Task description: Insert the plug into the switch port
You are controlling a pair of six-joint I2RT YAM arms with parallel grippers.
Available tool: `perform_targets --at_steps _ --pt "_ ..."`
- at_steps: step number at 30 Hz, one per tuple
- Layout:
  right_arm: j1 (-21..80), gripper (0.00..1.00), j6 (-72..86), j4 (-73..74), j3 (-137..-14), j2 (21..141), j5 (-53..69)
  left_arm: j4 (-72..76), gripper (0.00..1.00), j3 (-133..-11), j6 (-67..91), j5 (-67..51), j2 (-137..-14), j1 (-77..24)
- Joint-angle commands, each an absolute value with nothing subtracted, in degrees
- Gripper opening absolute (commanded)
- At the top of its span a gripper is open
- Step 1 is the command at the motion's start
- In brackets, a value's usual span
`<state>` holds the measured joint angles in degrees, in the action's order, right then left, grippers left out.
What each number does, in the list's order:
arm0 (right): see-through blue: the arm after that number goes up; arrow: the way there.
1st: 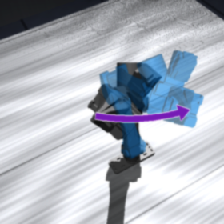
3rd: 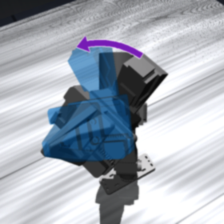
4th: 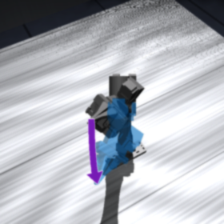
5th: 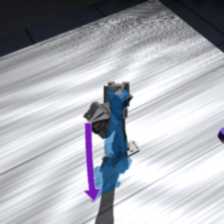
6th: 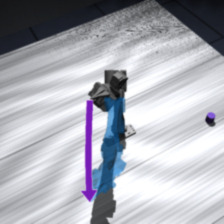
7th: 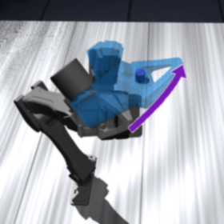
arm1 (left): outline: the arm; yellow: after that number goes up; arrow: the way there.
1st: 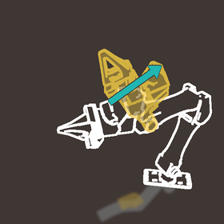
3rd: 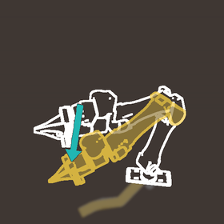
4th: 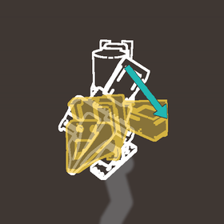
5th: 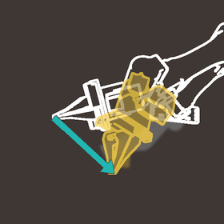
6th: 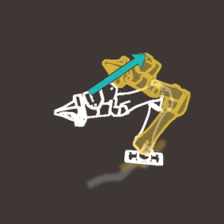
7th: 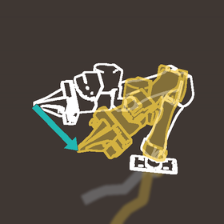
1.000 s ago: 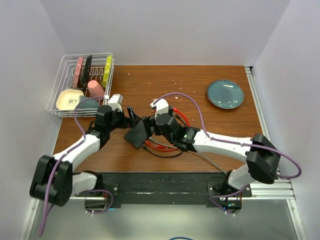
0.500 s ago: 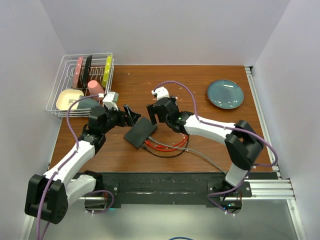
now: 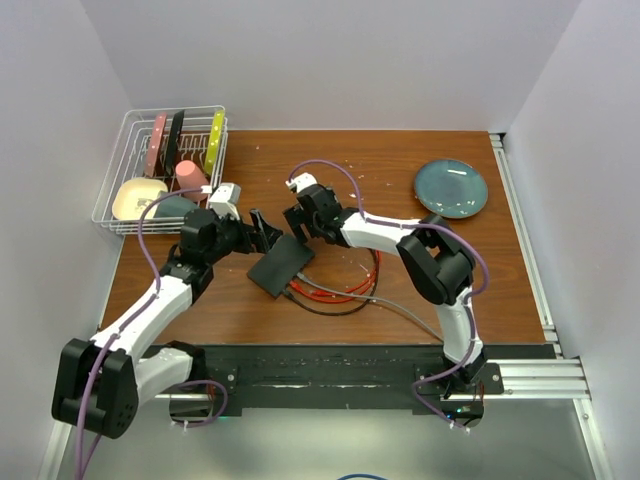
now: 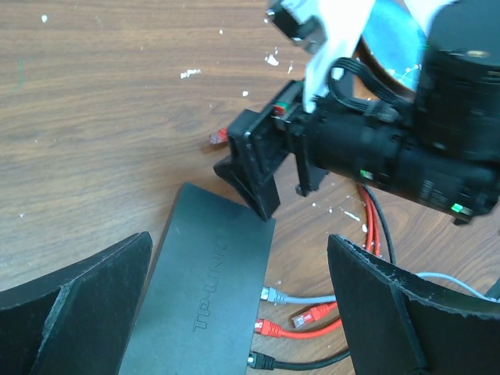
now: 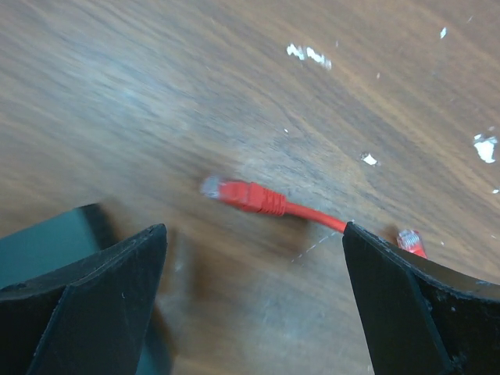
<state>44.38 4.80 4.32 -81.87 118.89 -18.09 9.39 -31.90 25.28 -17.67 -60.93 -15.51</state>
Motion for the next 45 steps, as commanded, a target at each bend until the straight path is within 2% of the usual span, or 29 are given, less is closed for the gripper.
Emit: perform_targets --at_steps 1,6,9,10,15,16,17,19,20,22,29,38,45 --pt "43.16 0.98 2.55 4.49 -85.17 120.14 -16.70 12.22 1.00 -33.39 23.91 -18.54 -62.31 -15.21" --pt "41.31 0.98 2.29 4.48 -87.44 122.95 -15.91 12.83 1.00 -33.05 23.47 -18.63 -63.19 -15.21" --pt "40.08 0.92 2.02 4.48 -88.68 124.98 -13.72 13.27 1.00 -33.05 23.38 -19.07 -63.81 -15.21" --pt "39.64 0.76 1.85 4.48 -88.77 125.68 -13.10 13.27 1.00 -33.05 23.29 -19.16 -63.90 -15.21" --pt "37.71 0.50 2.11 5.89 -90.09 127.44 -9.58 13.71 1.00 -32.87 23.38 -19.07 -64.34 -15.21" --pt "37.18 0.43 2.20 5.89 -90.17 127.53 -9.23 13.80 1.00 -32.78 23.38 -19.07 -64.42 -15.21" --pt "37.09 0.28 2.28 5.98 -90.18 127.53 -9.40 13.97 1.00 -32.78 23.64 -19.42 -64.60 -15.21" --pt "36.65 0.17 2.46 5.37 -89.56 127.01 -10.54 14.06 0.99 -32.78 23.73 -19.51 -64.69 -15.21" --pt "36.56 0.07 2.46 4.84 -89.13 125.70 -11.42 14.06 0.99 -32.78 23.73 -19.51 -64.60 -15.21" --pt "36.48 0.01 2.46 3.00 -87.37 123.50 -14.48 13.89 0.99 -32.78 23.73 -19.51 -64.60 -15.21" --pt "36.39 0.00 1.32 0.18 -81.13 108.13 -22.40 13.45 0.99 -32.87 24.08 -19.42 -63.28 -15.21" --pt "36.47 0.00 1.32 0.18 -74.37 83.96 -25.22 12.13 0.99 -33.31 23.73 -19.25 -62.23 -15.21" --pt "36.47 0.00 -1.56 1.67 -73.13 68.05 -31.80 11.34 0.99 -33.49 23.73 -19.25 -60.91 -15.21"
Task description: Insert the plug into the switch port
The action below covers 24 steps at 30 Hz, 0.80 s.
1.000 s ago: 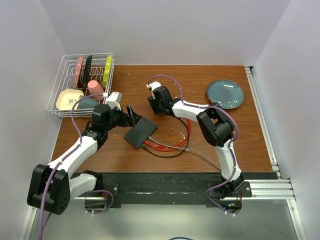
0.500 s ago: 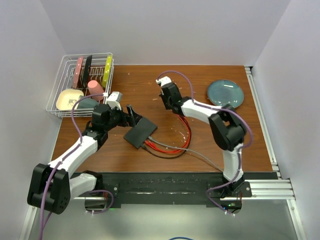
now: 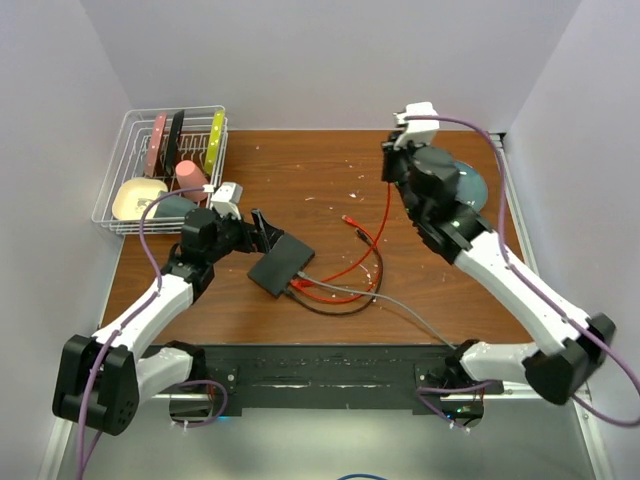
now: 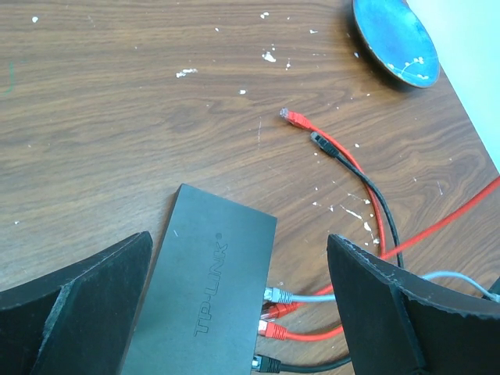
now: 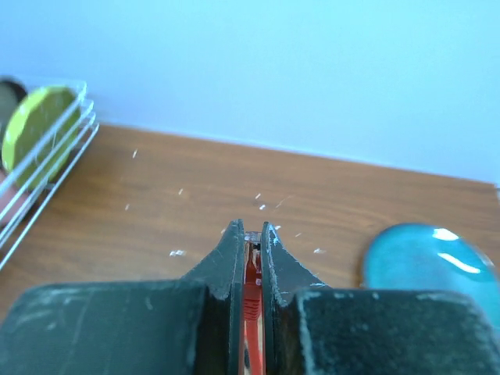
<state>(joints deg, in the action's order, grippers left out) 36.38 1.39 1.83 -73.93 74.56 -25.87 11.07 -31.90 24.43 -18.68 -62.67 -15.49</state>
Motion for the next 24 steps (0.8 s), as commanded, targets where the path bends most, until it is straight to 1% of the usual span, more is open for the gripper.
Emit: perform_targets --at_steps 1,5,7,11,16,20,24 --pt "36.47 0.00 -1.67 1.58 -72.78 64.90 -31.64 11.25 0.99 -33.57 23.73 -19.16 -60.65 -15.21" --pt "36.47 0.00 -1.23 5.88 -73.30 58.99 -34.97 10.99 0.99 -33.75 23.91 -19.34 -60.21 -15.21" --pt "36.47 0.00 -0.62 6.07 -70.77 55.22 -36.99 10.99 0.99 -33.84 24.08 -19.51 -59.94 -15.21" --pt "36.47 0.00 2.98 9.92 -68.21 52.48 -39.02 11.25 0.99 -33.75 24.26 -19.77 -60.03 -15.21" --pt "36.47 0.00 7.98 14.05 -64.08 52.56 -37.80 11.86 0.99 -33.66 24.61 -20.92 -60.64 -15.21" --pt "36.48 0.00 13.43 14.41 -58.81 52.82 -32.88 11.87 0.98 -33.49 24.43 -20.48 -60.73 -15.21" --pt "36.56 0.00 19.41 16.17 -54.59 55.80 -32.34 12.04 0.99 -33.40 24.52 -20.65 -60.91 -15.21"
